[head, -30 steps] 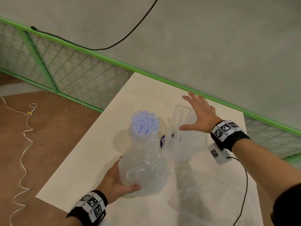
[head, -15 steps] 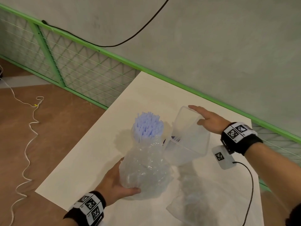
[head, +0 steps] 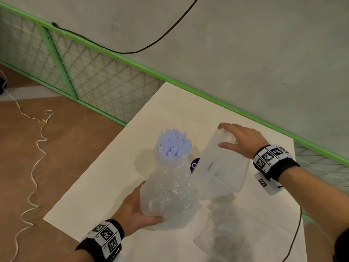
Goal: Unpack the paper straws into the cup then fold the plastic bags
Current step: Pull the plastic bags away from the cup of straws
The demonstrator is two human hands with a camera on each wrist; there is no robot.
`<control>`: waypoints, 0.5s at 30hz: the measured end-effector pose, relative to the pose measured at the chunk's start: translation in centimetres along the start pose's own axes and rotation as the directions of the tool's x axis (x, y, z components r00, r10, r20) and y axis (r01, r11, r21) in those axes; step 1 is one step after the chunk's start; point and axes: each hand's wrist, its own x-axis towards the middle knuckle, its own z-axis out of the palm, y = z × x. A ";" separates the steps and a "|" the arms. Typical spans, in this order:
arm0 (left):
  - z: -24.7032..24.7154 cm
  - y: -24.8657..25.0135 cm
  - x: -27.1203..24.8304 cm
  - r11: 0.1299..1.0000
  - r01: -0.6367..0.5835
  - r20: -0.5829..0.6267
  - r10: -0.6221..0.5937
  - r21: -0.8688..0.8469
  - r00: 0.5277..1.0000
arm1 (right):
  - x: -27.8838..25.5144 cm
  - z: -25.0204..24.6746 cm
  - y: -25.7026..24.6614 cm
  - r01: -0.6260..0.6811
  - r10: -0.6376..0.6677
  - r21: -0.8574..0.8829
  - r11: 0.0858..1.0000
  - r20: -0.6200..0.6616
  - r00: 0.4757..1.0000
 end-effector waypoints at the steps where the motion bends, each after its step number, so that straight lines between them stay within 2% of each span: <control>1: 0.0 0.0 0.0 1.000 -0.004 0.001 0.004 0.002 1.000 | -0.2 -0.1 -0.1 -0.003 0.003 0.055 0.998 -0.006 1.000; 4: 0.0 -0.1 0.0 0.999 -0.018 0.006 0.018 0.028 1.000 | -0.7 -0.3 -0.5 0.000 -0.010 0.183 0.983 0.055 0.998; 8: -0.1 -0.2 -0.1 0.999 -0.025 0.002 0.025 0.045 1.000 | -0.9 0.6 -1.1 -0.003 -0.019 0.096 0.995 0.225 0.974; 10: -0.1 -0.2 -0.1 0.999 -0.023 0.001 0.023 0.049 1.000 | -0.7 0.9 -0.9 0.009 -0.028 0.085 0.996 0.221 0.975; 13: -0.1 -0.3 -0.1 0.999 -0.013 0.000 0.013 0.041 1.000 | -0.6 -0.3 -0.3 -0.014 -0.018 0.203 0.979 0.156 0.988; 15: -0.1 -0.3 0.0 0.999 -0.016 -0.003 0.016 0.045 1.000 | -0.8 -1.0 0.4 -0.018 -0.024 0.221 0.975 0.186 0.982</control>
